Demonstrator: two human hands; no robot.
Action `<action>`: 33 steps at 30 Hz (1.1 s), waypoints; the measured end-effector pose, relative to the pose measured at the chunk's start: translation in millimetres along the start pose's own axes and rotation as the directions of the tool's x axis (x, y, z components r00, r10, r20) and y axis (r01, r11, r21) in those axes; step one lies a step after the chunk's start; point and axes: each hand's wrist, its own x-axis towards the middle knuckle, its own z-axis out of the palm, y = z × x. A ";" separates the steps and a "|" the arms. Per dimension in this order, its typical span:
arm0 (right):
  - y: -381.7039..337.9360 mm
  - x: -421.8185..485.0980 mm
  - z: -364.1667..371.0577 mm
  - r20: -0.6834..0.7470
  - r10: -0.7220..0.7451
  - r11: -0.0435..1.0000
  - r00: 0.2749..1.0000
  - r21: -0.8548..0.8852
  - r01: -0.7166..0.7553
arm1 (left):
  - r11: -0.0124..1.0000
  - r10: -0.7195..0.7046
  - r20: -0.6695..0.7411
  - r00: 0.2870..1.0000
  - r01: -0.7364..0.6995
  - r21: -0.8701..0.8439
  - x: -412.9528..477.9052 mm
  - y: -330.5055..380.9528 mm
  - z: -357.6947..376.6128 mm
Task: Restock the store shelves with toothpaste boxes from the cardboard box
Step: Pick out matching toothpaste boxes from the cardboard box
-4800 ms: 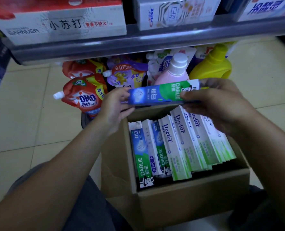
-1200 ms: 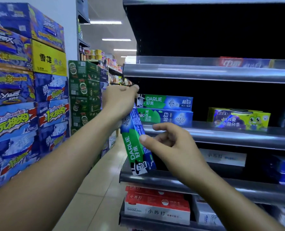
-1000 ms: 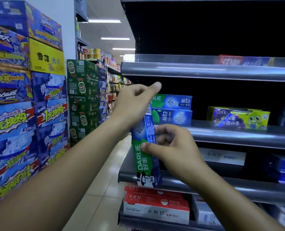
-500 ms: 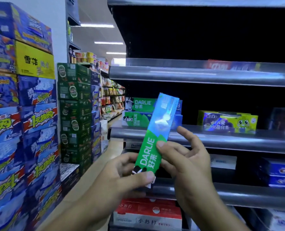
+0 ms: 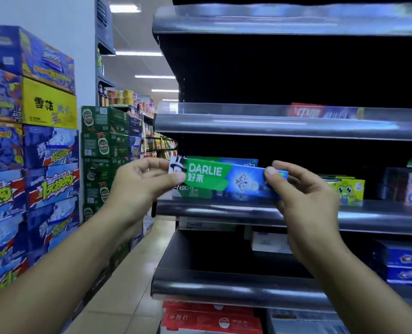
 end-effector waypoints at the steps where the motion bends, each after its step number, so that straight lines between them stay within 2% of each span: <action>1: 0.1 8.8 4.0 -0.014 -0.026 0.999 1.000 -0.030 0.026 | 1.000 0.008 -0.017 1.000 -0.007 0.027 10.6 1.2 1.4; 4: -2.5 37.8 18.3 -0.026 -0.083 0.991 0.996 -0.107 0.080 | 0.996 0.032 -0.082 0.996 -0.025 0.081 40.8 0.0 5.1; 6: 2.8 54.8 25.1 -0.039 -0.110 0.965 0.993 -0.243 0.098 | 0.989 0.051 -0.122 0.991 -0.034 0.141 56.2 -5.7 7.2; 9: 15.5 64.3 25.4 -0.027 -0.093 0.842 0.995 -0.535 0.064 | 0.959 0.013 -0.146 0.989 0.029 0.281 65.6 -22.2 6.5; 11: 23.5 62.9 19.4 0.031 -0.038 0.778 0.999 -0.627 0.049 | 0.922 0.001 -0.154 0.988 0.059 0.382 64.1 -35.6 2.6; 15: 28.5 62.3 9.1 0.108 -0.002 0.732 0.994 -0.678 0.075 | 0.905 -0.012 -0.160 0.987 0.079 0.419 62.6 -48.0 -6.0; 20: 26.3 72.6 13.2 0.026 0.065 0.623 0.998 -0.782 -0.020 | 0.876 -0.018 -0.176 0.984 0.100 0.471 67.5 -48.9 -2.2; 27: 27.2 77.0 25.8 -0.012 0.086 0.500 0.996 -0.865 -0.053 | 0.812 -0.010 -0.243 0.970 0.149 0.565 71.1 -48.6 7.6; 30: 24.8 66.4 23.4 0.030 0.035 0.486 0.999 -0.874 0.009 | 0.757 0.097 -0.254 0.962 0.094 0.647 56.7 -43.5 14.0; 33: 18.3 32.0 6.5 0.133 -0.153 0.587 0.979 -0.785 0.198 | 0.726 0.377 -0.255 0.890 -0.114 0.678 25.4 -43.1 15.2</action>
